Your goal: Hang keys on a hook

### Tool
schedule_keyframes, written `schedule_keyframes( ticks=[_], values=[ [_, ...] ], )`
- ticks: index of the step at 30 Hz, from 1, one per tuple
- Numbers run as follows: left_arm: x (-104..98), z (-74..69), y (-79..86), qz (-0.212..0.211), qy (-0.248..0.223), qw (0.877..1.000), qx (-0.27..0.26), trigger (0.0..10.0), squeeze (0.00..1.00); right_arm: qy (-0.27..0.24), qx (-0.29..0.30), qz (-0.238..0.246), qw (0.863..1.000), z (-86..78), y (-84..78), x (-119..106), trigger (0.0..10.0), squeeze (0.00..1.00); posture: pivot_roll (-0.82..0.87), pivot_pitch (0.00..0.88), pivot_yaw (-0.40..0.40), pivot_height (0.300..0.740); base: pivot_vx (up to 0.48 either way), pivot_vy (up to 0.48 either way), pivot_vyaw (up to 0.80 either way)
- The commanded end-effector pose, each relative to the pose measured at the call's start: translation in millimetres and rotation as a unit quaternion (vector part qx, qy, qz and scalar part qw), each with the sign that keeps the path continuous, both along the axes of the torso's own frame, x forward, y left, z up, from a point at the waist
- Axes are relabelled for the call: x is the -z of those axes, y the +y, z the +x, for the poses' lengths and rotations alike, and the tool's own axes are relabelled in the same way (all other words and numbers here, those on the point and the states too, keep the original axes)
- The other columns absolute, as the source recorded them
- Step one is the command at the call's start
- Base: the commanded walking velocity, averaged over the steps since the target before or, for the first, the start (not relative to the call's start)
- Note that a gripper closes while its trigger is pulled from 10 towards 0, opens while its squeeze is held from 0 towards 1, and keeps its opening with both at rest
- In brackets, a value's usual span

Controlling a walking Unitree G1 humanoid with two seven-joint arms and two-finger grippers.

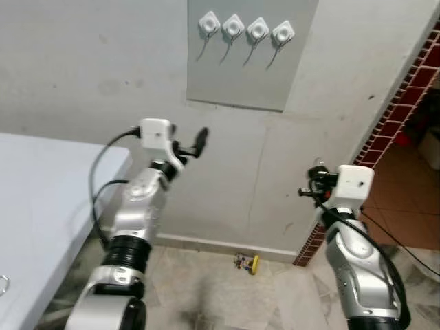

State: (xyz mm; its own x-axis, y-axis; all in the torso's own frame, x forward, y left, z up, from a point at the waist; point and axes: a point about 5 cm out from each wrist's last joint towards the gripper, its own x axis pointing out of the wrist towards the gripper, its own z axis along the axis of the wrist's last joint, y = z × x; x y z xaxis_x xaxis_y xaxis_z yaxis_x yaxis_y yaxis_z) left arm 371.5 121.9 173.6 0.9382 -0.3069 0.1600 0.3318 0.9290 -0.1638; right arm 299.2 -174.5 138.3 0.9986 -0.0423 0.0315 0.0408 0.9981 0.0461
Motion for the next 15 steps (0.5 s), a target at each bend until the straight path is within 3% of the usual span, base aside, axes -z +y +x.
schedule_keyframes(
  ticks=[1,15],
  values=[
    [-6.8,0.6,-11.0,0.003,-0.010,1.000,0.015,10.0,0.00,-0.017,0.005,-0.004,1.000,0.6,-5.2,-9.1,10.0,0.00,-0.06,0.018,-0.052,0.740,0.465,0.000,0.00],
    [-7.8,1.4,-9.2,0.014,-0.010,1.000,0.009,10.0,0.00,-0.020,0.004,-0.003,1.000,1.1,-3.7,-10.4,10.0,0.00,-0.05,0.022,-0.047,0.740,0.471,0.000,0.00]
  ],
)
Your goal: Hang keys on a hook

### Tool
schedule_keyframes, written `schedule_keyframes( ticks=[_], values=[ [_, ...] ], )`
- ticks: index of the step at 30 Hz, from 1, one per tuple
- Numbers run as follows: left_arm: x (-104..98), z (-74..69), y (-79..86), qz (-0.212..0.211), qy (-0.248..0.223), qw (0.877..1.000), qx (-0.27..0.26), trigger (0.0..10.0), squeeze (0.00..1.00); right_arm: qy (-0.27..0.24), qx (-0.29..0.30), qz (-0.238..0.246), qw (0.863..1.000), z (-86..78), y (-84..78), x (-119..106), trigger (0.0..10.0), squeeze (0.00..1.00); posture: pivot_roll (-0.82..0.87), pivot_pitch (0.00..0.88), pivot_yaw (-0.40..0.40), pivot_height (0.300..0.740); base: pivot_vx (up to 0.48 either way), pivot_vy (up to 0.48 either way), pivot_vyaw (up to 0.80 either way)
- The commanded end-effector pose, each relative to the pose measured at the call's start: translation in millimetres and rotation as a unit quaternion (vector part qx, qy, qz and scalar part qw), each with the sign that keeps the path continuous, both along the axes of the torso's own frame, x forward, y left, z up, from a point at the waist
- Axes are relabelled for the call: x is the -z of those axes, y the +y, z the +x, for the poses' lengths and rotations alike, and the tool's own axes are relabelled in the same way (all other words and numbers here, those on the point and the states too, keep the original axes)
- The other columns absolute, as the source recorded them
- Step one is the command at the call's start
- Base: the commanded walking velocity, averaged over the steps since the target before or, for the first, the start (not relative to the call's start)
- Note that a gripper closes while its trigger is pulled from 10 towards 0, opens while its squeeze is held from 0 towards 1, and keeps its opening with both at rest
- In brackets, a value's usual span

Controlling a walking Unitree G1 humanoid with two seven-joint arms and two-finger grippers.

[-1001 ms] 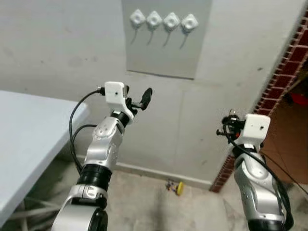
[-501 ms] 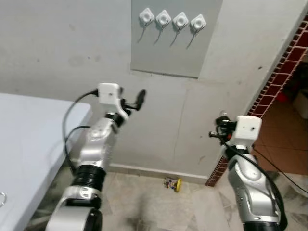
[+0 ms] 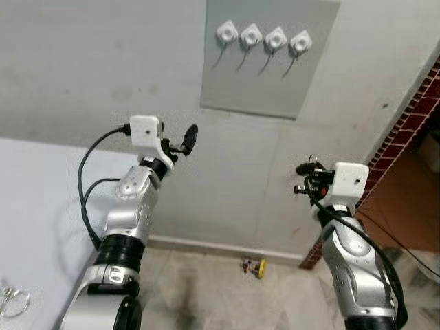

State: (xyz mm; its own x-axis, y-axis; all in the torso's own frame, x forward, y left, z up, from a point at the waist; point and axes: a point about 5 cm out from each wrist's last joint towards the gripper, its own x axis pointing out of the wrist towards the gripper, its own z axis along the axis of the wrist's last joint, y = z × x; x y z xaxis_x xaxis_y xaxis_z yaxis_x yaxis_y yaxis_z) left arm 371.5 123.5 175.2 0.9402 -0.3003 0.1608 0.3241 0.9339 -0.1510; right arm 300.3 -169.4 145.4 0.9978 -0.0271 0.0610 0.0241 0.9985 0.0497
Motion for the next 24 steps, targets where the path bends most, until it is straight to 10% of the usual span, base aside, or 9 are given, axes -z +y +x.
schedule_keyframes(
  ticks=[1,9,24],
  values=[
    [-6,1.5,-10.9,0.009,-0.007,1.000,0.014,10.0,0.00,-0.006,0.012,-0.005,1.000,-0.2,-8.8,-3,10.0,0.00,-0.05,0.022,-0.047,0.740,0.472,0.000,0.00],
    [-7,1.4,-10.6,0.012,-0.009,1.000,0.012,10.0,0.00,-0.007,0.012,-0.006,1.000,-0.5,-8.4,-3,10.0,0.00,-0.05,0.031,-0.047,0.740,0.478,0.000,0.00],
    [-30,-0.7,-33.3,0.018,-0.065,0.996,0.049,10.0,0.00,-0.035,-0.007,-0.038,0.999,0.3,-6.1,-10,10.0,0.00,-0.05,0.045,-0.050,0.740,0.000,0.000,0.00]
  ],
)
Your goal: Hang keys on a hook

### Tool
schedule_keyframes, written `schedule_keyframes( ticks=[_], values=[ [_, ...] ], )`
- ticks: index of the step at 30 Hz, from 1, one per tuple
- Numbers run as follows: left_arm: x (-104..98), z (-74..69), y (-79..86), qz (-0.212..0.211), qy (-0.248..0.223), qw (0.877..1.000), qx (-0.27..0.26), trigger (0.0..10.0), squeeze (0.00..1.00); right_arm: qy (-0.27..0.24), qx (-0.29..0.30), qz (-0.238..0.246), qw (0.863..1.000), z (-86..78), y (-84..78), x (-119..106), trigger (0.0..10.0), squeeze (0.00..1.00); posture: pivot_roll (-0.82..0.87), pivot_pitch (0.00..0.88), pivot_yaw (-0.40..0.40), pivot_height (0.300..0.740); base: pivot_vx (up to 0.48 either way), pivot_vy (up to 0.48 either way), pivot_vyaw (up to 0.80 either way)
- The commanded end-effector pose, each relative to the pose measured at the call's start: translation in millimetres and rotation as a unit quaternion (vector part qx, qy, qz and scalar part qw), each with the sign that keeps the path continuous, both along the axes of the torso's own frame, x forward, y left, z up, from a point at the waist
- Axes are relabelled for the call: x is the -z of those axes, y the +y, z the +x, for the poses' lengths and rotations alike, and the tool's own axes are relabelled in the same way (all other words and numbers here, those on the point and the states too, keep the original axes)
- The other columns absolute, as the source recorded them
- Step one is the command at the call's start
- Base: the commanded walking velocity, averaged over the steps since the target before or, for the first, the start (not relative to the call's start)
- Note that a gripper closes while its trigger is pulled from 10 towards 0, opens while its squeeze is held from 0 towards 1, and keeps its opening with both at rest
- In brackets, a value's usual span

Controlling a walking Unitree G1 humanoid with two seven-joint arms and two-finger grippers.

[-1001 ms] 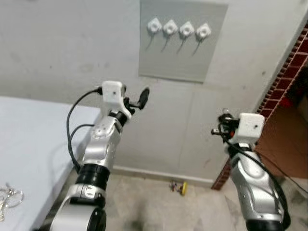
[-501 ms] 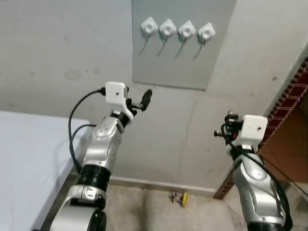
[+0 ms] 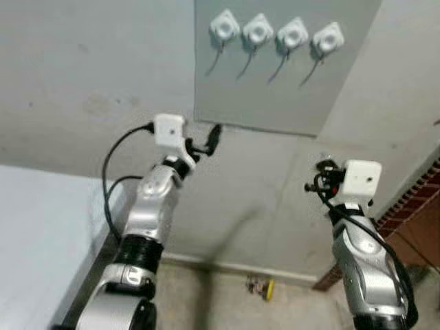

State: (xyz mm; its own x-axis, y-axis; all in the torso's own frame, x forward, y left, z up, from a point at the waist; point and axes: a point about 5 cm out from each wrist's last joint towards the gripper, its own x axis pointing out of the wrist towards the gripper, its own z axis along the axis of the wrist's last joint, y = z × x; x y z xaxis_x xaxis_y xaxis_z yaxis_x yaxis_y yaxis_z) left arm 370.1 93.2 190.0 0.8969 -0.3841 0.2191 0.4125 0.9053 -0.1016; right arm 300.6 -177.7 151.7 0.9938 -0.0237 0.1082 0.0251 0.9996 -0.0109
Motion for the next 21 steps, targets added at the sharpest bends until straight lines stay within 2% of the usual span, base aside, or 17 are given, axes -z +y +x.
schedule_keyframes(
  ticks=[1,5,6,9,11,18,21],
  values=[
    [-19,-0.8,-7.1,0.011,-0.041,0.999,0.023,10.0,0.00,-0.014,-0.023,0.000,1.000,-0.5,4.0,-6,10.0,0.00,-0.05,0.045,-0.050,0.740,0.000,0.000,0.00],
    [-26,-3.9,-16.0,0.025,-0.061,0.996,0.057,10.0,0.00,-0.025,-0.039,-0.008,0.999,0.6,5.6,-11,10.0,0.00,-0.06,0.049,-0.048,0.740,0.000,0.000,0.00],
    [-32,-5.9,-23.2,0.040,-0.078,0.993,0.080,10.0,0.00,-0.045,-0.067,-0.015,0.997,3.2,8.8,-20,10.0,0.00,-0.05,0.053,-0.050,0.740,0.000,0.000,0.00],
    [-34,-6.4,-27.2,0.051,-0.085,0.991,0.093,10.0,0.00,-0.054,-0.080,-0.017,0.995,6.1,10.3,-25,10.0,0.00,-0.05,0.053,-0.050,0.740,0.000,0.000,0.00],
    [-38,-7.7,-33.3,0.060,-0.096,0.987,0.114,10.0,0.00,-0.072,-0.116,-0.006,0.991,12.5,14.7,-36,10.0,0.00,-0.06,0.059,-0.050,0.740,0.000,0.000,0.00],
    [-42,-10.1,-43.0,0.061,-0.101,0.982,0.146,10.0,0.00,-0.093,-0.140,-0.011,0.986,28.5,20.0,-53,10.0,0.00,-0.06,0.073,-0.055,0.740,0.000,0.000,0.00],
    [-45,-10.6,-47.3,0.062,-0.106,0.980,0.157,10.0,0.00,-0.107,-0.153,-0.011,0.982,42.5,24.5,-65,10.0,0.00,-0.06,0.082,-0.053,0.740,0.000,0.000,0.00]
  ],
)
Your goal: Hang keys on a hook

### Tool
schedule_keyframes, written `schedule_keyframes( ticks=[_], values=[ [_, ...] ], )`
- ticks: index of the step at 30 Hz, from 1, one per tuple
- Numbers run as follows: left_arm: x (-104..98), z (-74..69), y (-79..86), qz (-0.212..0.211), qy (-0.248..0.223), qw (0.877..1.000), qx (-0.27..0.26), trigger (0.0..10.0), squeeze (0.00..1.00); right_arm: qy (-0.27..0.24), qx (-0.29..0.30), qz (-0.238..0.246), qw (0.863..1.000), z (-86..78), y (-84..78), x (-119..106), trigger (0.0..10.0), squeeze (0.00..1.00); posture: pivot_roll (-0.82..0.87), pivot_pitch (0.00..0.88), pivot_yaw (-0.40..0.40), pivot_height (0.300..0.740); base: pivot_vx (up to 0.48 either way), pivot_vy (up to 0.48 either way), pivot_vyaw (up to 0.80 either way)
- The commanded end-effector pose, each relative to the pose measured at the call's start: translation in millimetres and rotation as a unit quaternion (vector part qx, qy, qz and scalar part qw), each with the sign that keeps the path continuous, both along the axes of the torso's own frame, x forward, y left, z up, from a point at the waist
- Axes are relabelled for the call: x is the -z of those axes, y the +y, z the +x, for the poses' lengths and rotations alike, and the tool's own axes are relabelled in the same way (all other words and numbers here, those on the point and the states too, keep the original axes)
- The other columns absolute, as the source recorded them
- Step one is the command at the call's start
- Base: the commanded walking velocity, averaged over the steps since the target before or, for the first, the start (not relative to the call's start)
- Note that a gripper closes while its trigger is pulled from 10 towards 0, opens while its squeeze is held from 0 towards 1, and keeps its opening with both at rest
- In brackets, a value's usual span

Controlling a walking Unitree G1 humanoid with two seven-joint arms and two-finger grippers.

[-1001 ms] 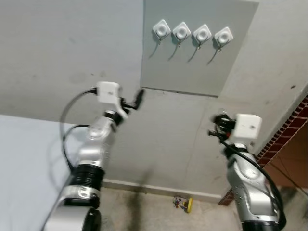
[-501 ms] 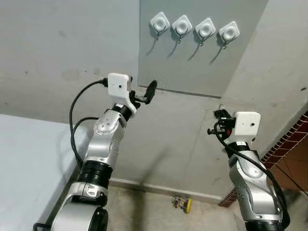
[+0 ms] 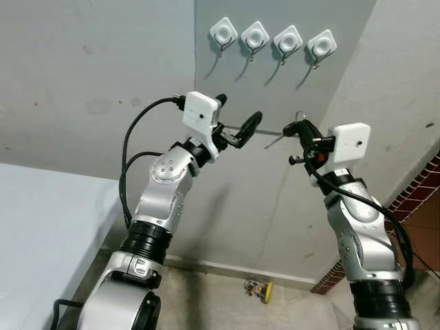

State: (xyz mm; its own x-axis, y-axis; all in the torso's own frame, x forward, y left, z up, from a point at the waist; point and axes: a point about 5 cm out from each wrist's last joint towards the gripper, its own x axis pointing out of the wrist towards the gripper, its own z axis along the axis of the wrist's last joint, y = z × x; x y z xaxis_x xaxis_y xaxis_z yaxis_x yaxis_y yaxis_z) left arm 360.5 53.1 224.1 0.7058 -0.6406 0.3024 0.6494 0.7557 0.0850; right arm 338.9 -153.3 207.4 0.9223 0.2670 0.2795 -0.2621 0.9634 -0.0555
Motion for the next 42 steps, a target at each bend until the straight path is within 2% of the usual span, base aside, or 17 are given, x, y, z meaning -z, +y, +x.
schedule_keyframes(
  ticks=[1,14,25,35,42],
  values=[
    [-11,-1.0,-7.7,0.006,-0.020,1.000,0.020,10.0,0.00,-0.021,-0.009,0.003,1.000,6.9,1.1,-12,10.0,0.00,-0.06,0.082,-0.053,0.740,0.000,0.000,0.00],
    [-18,-1.7,-10.0,0.004,-0.029,0.999,0.032,10.0,0.00,-0.065,-0.025,0.025,0.997,31.9,8.5,-44,10.0,0.00,-0.04,0.082,-0.045,0.740,0.000,0.000,0.00],
    [-18,-2.7,-9.9,0.003,-0.029,0.999,0.032,10.0,0.00,-0.074,-0.022,0.031,0.997,44.3,8.0,-54,10.0,0.00,-0.02,0.078,-0.049,0.740,0.000,0.000,0.00],
    [-19,-1.7,-8.1,0.002,-0.028,0.999,0.028,10.0,0.00,-0.085,-0.019,0.035,0.996,53.4,3.1,-66,10.0,0.00,-0.02,0.077,-0.051,0.740,0.000,0.000,0.00],
    [-19,-1.6,-7.9,0.001,-0.026,0.999,0.027,10.0,0.00,-0.094,-0.013,0.062,0.994,56.9,-4.9,-75,10.0,0.00,-0.02,0.077,-0.051,0.740,0.000,0.000,0.00]
  ],
)
